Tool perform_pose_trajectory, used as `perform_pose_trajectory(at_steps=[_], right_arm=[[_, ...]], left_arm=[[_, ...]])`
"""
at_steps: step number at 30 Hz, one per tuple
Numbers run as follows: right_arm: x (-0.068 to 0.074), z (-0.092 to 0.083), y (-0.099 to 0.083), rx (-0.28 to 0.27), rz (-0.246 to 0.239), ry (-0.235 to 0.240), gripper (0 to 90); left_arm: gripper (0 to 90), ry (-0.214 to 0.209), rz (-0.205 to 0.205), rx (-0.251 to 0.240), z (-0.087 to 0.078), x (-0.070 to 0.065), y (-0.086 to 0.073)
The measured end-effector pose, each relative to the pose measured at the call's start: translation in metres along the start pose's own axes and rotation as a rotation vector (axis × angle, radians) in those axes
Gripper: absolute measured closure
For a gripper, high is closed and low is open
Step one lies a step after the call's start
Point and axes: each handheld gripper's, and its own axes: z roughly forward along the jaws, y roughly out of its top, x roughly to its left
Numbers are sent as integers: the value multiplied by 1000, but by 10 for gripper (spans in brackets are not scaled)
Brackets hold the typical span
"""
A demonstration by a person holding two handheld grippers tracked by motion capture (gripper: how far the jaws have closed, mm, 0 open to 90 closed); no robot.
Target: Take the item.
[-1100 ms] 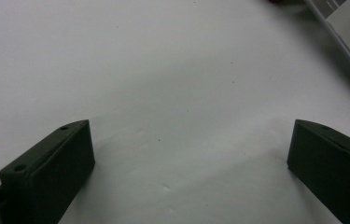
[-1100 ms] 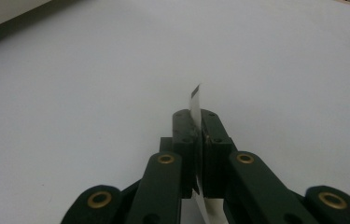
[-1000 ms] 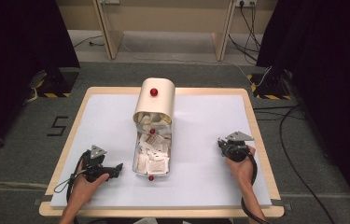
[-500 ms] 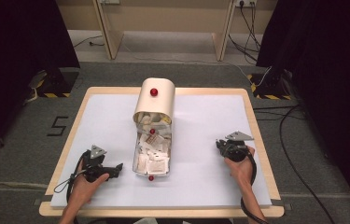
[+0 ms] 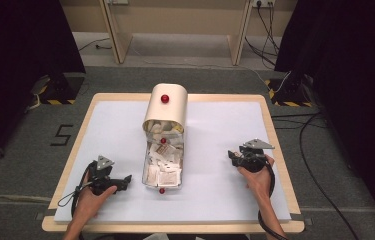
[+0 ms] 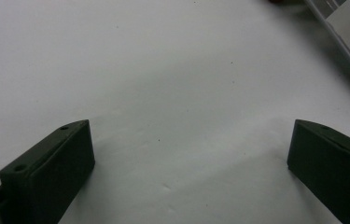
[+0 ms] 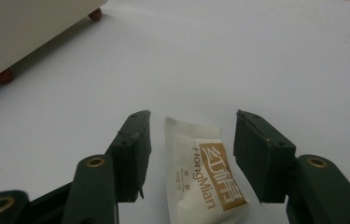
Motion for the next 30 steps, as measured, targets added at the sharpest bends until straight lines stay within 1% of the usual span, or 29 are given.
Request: perform_pose_trajectory(at_steps=[6,13,30], right_arm=[[2,-2,2,-8,8,6,441],[6,-3,5,-9,4,15,418],[14,-5,9,-11,-5,33,400]], left_arm=[[0,0,0,0,0,0,0],[0,0,0,0,0,0,0],[0,0,0,0,0,0,0]])
